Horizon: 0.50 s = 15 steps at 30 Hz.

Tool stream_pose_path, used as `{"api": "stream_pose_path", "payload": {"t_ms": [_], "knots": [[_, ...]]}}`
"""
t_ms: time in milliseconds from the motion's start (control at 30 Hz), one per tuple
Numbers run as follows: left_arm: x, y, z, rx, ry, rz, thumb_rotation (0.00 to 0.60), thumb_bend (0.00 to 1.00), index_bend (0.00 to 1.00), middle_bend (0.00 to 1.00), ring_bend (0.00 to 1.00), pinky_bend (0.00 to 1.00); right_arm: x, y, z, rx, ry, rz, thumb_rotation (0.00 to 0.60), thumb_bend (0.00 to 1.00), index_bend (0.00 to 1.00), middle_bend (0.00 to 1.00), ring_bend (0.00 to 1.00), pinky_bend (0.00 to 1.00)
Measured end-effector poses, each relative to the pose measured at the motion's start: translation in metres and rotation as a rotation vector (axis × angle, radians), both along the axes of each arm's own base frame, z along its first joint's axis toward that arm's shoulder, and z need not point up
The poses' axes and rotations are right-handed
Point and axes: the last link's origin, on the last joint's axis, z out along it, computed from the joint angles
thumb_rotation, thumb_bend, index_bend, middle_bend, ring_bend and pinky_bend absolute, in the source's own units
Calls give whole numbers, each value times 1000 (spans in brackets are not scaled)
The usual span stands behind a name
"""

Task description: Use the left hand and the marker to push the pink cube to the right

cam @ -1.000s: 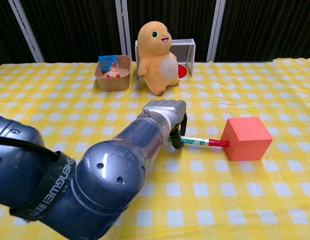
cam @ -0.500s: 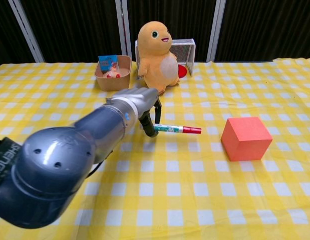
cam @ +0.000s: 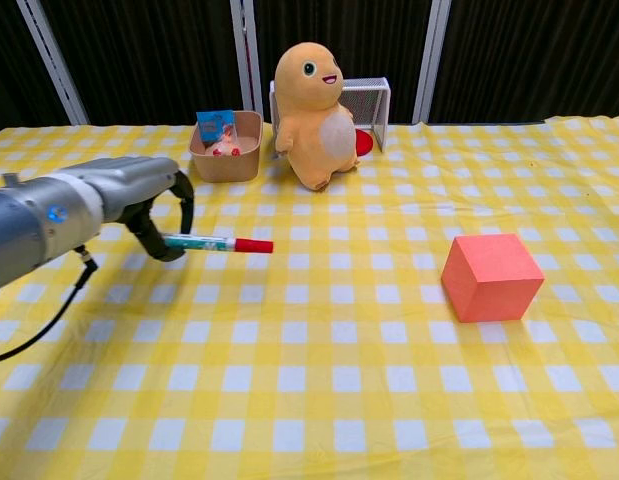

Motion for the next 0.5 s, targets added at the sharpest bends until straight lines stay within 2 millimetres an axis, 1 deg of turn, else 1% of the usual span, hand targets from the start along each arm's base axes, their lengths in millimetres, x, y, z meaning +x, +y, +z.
{"api": "stream_pose_path", "payload": {"t_ms": [67, 233, 367, 500], "knots": [[-18, -7, 10, 0, 13, 18, 600, 448, 609, 115, 0, 83, 0, 0, -1, 1, 2, 0, 600, 321, 0, 0, 0, 0], [-52, -20, 28, 7, 39, 50, 600, 448, 608, 115, 0, 83, 1, 0, -3, 6, 10, 2, 600, 321, 0, 0, 0, 0], [-68, -20, 34, 18, 36, 77, 600, 448, 607, 115, 0, 82, 2, 0, -4, 8, 17, 1, 600, 321, 0, 0, 0, 0], [-82, -17, 37, 26, 30, 93, 600, 447, 603, 115, 0, 83, 2, 0, -4, 6, 19, -2, 600, 321, 0, 0, 0, 0]]}}
